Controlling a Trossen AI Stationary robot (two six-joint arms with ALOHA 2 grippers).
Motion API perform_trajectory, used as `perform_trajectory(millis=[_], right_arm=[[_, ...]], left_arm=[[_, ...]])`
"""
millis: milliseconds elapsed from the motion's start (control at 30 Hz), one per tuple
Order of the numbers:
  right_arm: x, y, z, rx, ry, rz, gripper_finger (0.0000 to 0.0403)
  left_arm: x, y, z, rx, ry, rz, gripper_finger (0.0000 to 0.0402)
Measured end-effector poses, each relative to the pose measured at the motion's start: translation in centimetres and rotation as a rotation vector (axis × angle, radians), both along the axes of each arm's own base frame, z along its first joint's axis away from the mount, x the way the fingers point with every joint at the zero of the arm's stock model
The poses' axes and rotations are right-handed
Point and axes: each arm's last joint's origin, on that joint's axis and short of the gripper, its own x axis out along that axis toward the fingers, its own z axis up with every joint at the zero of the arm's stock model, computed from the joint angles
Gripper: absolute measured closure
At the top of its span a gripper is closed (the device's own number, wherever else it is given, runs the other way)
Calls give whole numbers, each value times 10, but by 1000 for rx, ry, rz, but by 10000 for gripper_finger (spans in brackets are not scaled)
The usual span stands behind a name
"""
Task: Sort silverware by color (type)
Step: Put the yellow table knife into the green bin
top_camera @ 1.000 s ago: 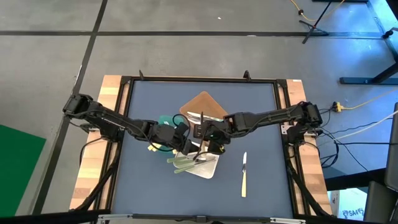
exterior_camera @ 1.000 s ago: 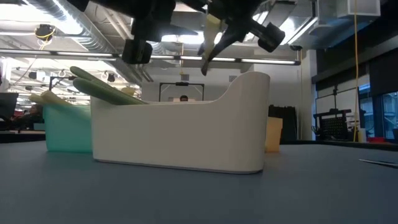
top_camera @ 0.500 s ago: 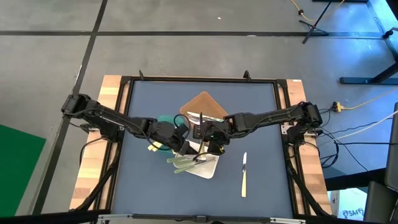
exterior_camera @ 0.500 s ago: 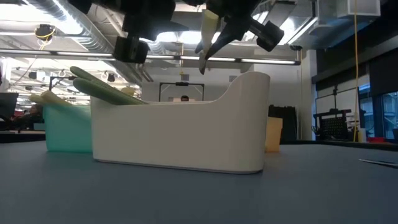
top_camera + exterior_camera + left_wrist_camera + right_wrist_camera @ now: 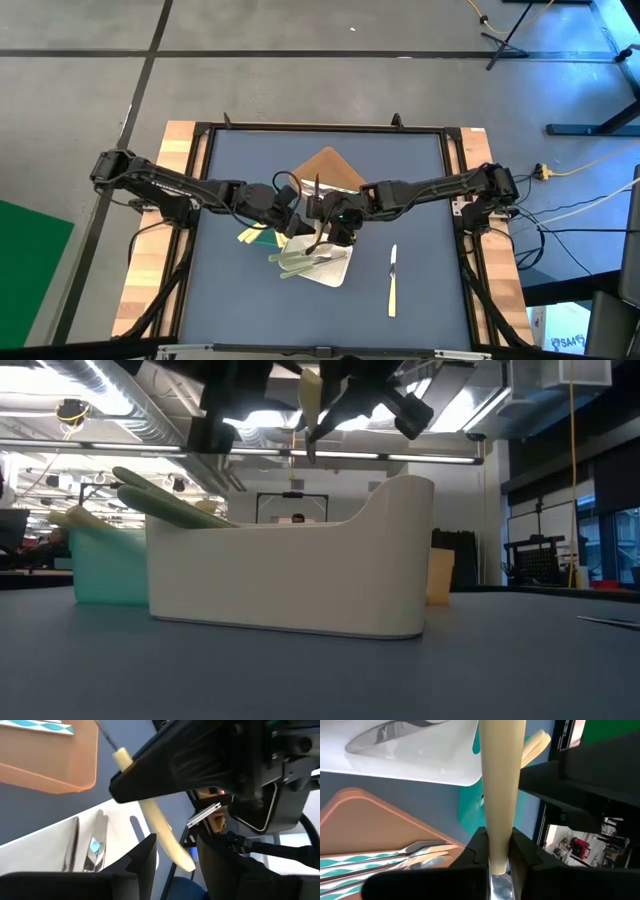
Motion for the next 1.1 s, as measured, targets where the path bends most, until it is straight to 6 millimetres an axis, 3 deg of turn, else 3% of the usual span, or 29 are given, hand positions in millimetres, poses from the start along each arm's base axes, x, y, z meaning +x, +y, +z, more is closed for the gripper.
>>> perform_trajectory(millis=[467,800,1100], right_arm=[[0,0,0,-20,-1,19,382],[-2,-1,-2,-26,37,19,382],[-5,-1,-5,-36,76,17,382]], left_arm=[[0,13,-2,28,13,-98,266],[0,29,-5,136,26,-100,266],[-3,34,-11,117,100,-71,266]])
